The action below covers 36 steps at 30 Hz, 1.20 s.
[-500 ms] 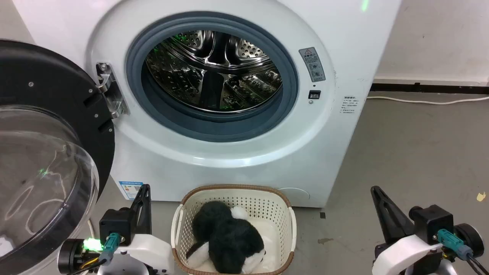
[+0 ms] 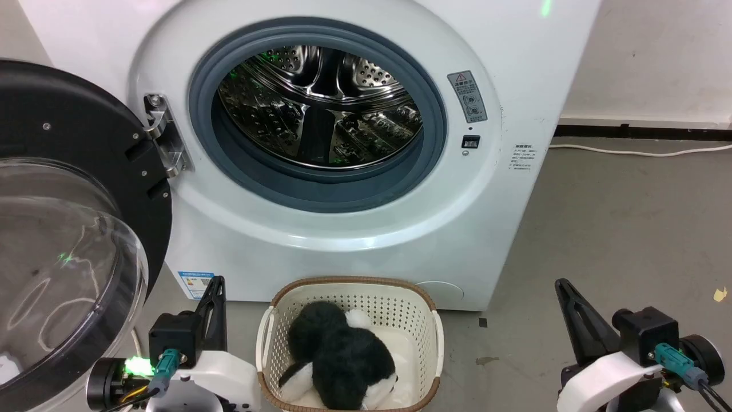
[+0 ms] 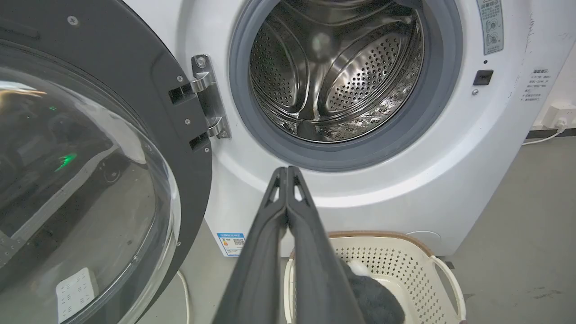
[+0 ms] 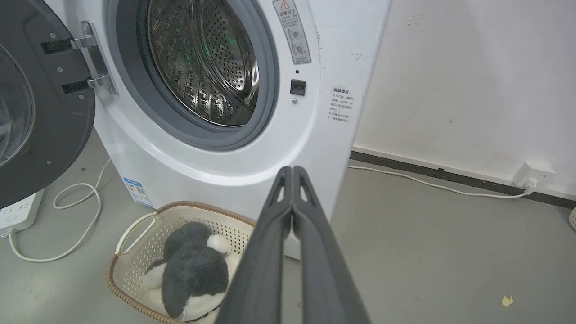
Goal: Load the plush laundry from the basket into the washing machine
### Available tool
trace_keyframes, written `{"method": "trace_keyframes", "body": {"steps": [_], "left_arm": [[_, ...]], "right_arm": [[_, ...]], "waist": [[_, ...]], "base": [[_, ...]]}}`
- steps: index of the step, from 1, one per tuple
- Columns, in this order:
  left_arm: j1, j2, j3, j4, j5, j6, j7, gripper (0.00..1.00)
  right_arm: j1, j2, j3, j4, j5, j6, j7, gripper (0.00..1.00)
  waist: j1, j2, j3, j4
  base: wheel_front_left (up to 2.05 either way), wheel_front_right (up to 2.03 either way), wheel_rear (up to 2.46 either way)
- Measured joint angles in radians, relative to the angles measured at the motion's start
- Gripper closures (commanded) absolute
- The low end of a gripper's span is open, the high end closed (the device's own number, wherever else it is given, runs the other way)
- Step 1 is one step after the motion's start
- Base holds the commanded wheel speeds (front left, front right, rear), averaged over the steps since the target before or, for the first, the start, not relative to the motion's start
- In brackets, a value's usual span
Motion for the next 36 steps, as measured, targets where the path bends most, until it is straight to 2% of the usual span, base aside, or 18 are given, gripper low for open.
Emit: {"method": "trace_keyframes", "body": {"steps": [22,23,24,25,36], "left_arm": [[0.0,0.0,0.0,0.0,0.0,0.0,0.0,1.0],[0.0,0.0,0.0,0.0,0.0,0.0,0.0,0.0],[0.0,0.0,0.0,0.0,0.0,0.0,0.0,1.0],[0.0,0.0,0.0,0.0,0.0,0.001,0.0,0.0],[0.0,0.0,-0.012,0.0,-0.001,0.002,-0.01,0.0]], "right_arm": [[0.0,0.0,0.0,0.0,0.0,0.0,0.0,1.0],[0.0,0.0,0.0,0.0,0.0,0.0,0.0,0.0],[0.0,0.0,0.0,0.0,0.0,0.0,0.0,1.0],[0.0,0.0,0.001,0.0,0.0,0.0,0.0,0.0],[0.0,0.0,-0.006,0.0,0.007,0.0,-0.01,0.0]], "waist": [[0.0,0.0,0.0,0.0],[0.0,0.0,0.0,0.0],[0.0,0.0,0.0,0.0],[0.0,0.0001,0.0,0.0],[0.0,0.0,-0.002,-0.005]], "base": [[0.0,0.0,0.0],[0.0,0.0,0.0],[0.0,0.0,0.0],[0.0,0.0,0.0],[0.0,0.0,0.0]]}}
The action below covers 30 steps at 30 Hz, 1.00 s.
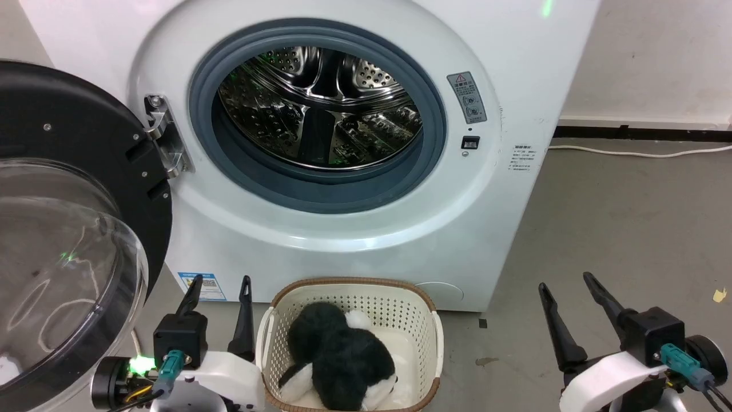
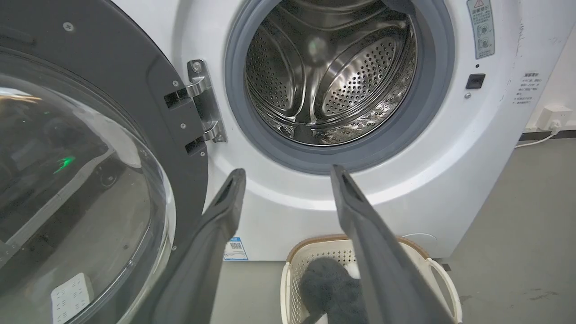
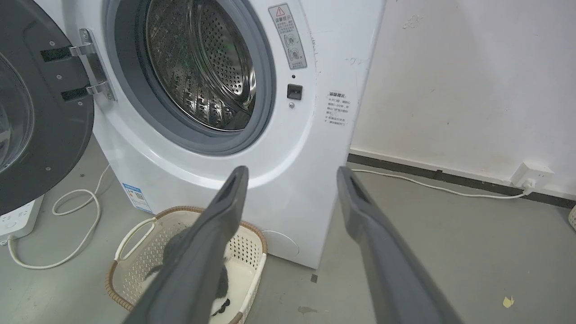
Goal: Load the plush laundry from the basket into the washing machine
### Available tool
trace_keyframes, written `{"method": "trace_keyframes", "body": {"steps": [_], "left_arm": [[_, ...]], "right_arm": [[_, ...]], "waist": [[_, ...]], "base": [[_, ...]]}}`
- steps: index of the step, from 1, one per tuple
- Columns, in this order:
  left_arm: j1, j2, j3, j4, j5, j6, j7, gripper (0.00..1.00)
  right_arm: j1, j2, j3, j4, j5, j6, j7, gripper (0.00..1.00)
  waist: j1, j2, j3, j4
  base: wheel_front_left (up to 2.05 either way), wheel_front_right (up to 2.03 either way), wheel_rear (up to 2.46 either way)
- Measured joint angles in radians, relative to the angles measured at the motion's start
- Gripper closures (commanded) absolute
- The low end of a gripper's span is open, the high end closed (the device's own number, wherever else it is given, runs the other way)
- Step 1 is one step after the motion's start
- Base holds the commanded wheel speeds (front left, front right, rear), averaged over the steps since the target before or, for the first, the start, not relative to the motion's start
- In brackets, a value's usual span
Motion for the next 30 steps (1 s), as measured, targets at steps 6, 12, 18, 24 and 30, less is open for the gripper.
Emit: {"method": "trace_keyframes", "body": {"steps": [6,12,18,24,30], "left_arm": [[0.0,0.0,-0.01,0.011,0.0,0.001,-0.013,0.0],[-0.007,0.001,-0.016,0.044,-0.011,0.0,-0.028,0.0],[-0.035,0.01,-0.019,0.082,-0.02,-0.001,-0.04,0.0],[-0.079,0.027,-0.032,0.137,-0.038,-0.017,-0.039,0.0],[-0.102,0.038,-0.036,0.181,-0.054,-0.027,-0.025,0.0]], "right_arm": [[0.0,0.0,-0.005,0.0,0.01,0.0,-0.011,0.0],[-0.001,0.0,-0.008,0.0,0.023,0.0,-0.029,0.0],[-0.005,0.0,-0.009,-0.001,0.033,0.0,-0.042,0.0],[-0.027,0.0,-0.008,-0.002,0.058,0.0,-0.06,0.0],[-0.042,0.0,-0.003,-0.004,0.074,0.0,-0.071,0.0]], "waist": [[0.0001,0.0,0.015,-0.012],[0.0001,0.0,0.053,-0.03],[0.0002,0.0001,0.1,-0.054],[0.0002,0.0,0.156,-0.084],[0.0002,0.0,0.2,-0.111]], "base": [[0.0,0.0,0.0],[0.0,0.0,0.0],[0.0,0.0,0.0],[0.0,0.0,0.0],[0.0,0.0,0.0]]}}
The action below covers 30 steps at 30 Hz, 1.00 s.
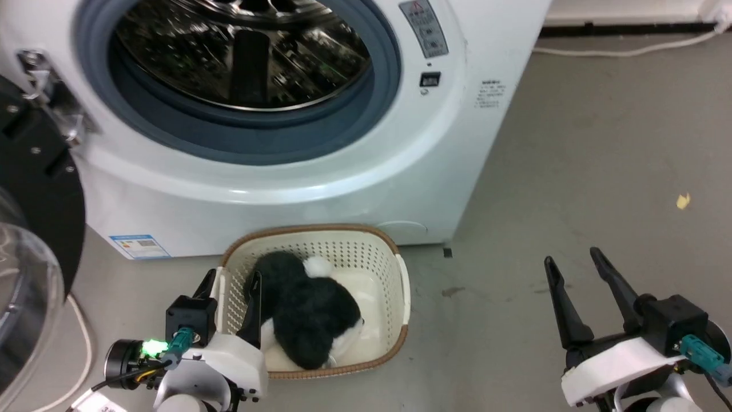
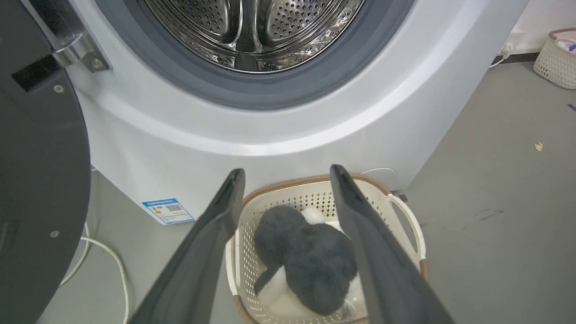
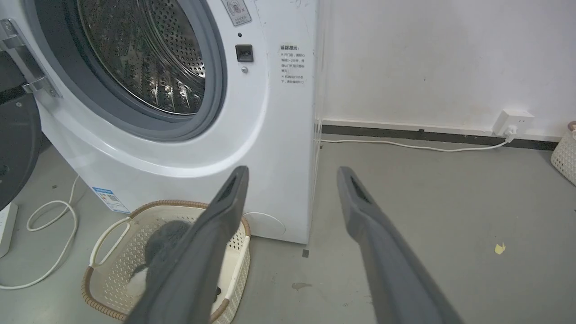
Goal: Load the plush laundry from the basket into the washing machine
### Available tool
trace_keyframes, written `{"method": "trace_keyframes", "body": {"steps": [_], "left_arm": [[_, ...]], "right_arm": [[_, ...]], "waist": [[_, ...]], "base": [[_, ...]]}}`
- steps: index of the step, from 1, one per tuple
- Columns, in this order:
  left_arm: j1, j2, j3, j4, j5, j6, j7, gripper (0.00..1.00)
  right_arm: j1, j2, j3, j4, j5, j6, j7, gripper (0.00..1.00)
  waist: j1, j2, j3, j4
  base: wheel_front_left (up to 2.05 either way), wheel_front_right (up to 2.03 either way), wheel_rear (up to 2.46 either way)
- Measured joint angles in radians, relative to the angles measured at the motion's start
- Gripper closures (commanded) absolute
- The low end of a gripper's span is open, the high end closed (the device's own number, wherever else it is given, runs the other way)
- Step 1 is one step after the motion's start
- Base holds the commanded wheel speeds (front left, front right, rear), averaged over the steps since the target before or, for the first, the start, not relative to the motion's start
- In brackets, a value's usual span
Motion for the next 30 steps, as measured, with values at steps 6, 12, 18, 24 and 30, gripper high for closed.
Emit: {"method": "trace_keyframes", "body": {"steps": [6,12,18,24,30], "left_arm": [[-0.026,0.025,-0.003,0.04,-0.005,0.0,0.002,0.0],[-0.062,0.051,-0.015,0.089,-0.006,0.0,0.019,0.0],[-0.099,0.072,-0.036,0.127,-0.027,-0.027,0.019,0.0],[-0.138,0.112,-0.051,0.188,-0.035,-0.035,0.027,0.0],[-0.184,0.146,-0.068,0.262,-0.036,-0.036,0.059,0.0]], "right_arm": [[-0.014,0.0,0.009,-0.001,0.025,0.0,-0.011,0.0],[-0.026,0.0,0.018,-0.004,0.066,0.0,-0.026,0.0],[-0.048,0.0,0.03,-0.005,0.091,0.0,-0.037,0.0],[-0.056,0.0,0.042,-0.006,0.124,0.0,-0.048,0.0],[-0.079,0.0,0.05,-0.012,0.146,0.0,-0.061,0.0]], "waist": [[0.0,0.0,0.046,-0.028],[-0.0001,0.0,0.095,-0.056],[0.0,0.0,0.147,-0.087],[0.0,0.0,0.197,-0.119],[0.0,0.0,0.251,-0.15]], "base": [[0.0,0.0,0.0],[0.0,0.0,0.0],[0.0,0.0,0.0],[0.0,0.0,0.0],[0.0,0.0,0.0]]}}
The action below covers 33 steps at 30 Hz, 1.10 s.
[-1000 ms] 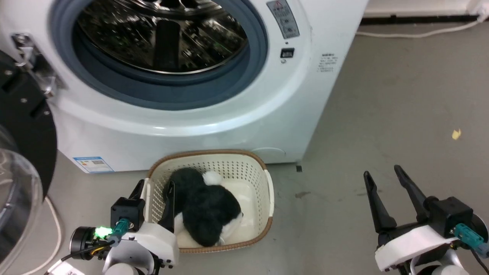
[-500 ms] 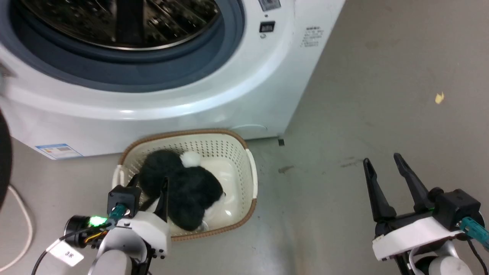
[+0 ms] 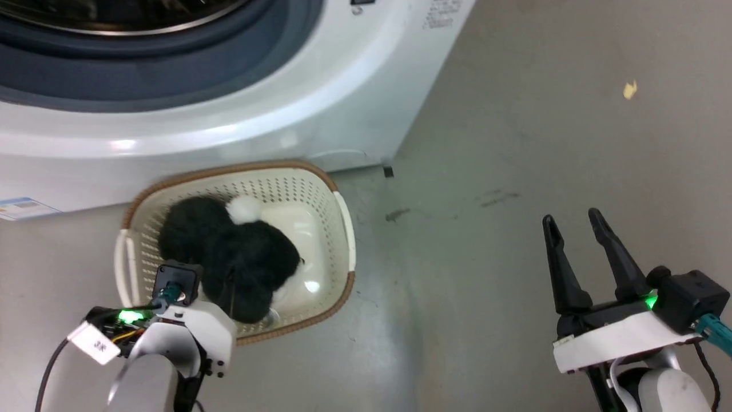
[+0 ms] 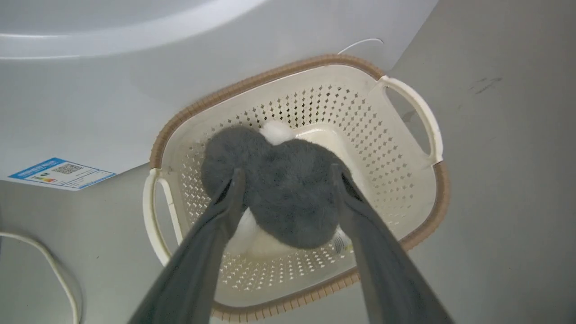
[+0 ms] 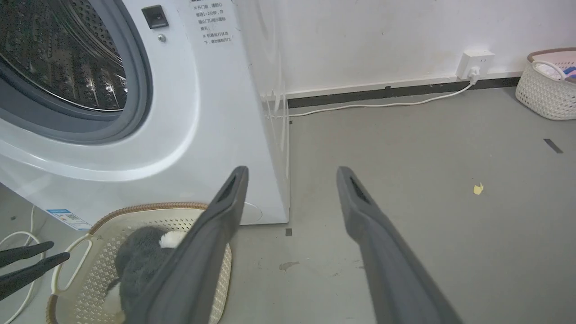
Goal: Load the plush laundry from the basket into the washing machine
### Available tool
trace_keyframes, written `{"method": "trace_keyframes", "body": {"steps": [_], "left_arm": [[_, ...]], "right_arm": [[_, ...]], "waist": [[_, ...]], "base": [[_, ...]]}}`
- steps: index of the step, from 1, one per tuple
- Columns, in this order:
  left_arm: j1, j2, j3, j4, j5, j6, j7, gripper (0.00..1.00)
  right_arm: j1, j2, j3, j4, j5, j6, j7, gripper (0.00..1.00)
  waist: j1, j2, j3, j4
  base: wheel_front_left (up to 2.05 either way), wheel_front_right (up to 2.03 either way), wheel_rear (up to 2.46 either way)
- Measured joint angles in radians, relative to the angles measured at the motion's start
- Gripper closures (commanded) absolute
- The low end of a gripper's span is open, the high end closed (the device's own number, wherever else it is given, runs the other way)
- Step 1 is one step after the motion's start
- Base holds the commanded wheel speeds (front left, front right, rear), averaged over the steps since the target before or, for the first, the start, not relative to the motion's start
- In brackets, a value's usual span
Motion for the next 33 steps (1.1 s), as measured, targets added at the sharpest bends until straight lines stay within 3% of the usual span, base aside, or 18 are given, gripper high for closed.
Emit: {"method": "trace_keyframes", "body": {"steps": [9,17,33], "left_arm": [[-0.065,0.064,-0.032,0.138,0.002,-0.005,0.042,0.0],[-0.146,0.087,-0.074,0.222,0.004,-0.016,0.056,0.0],[-0.369,0.13,-0.153,0.421,0.029,0.011,0.132,0.0]], "right_arm": [[-0.014,0.0,0.03,-0.006,0.035,0.0,-0.019,0.0],[-0.034,0.0,0.057,-0.011,0.056,0.0,-0.037,0.0],[-0.054,0.0,0.067,-0.026,0.118,0.0,-0.069,0.0]], "waist": [[0.0,0.0,0.089,-0.047],[0.0,0.0,0.167,-0.085],[-0.0001,0.0,0.311,-0.14]], "base": [[0.0,0.0,0.0],[0.0,0.0,0.0],[0.0,0.0,0.0]]}}
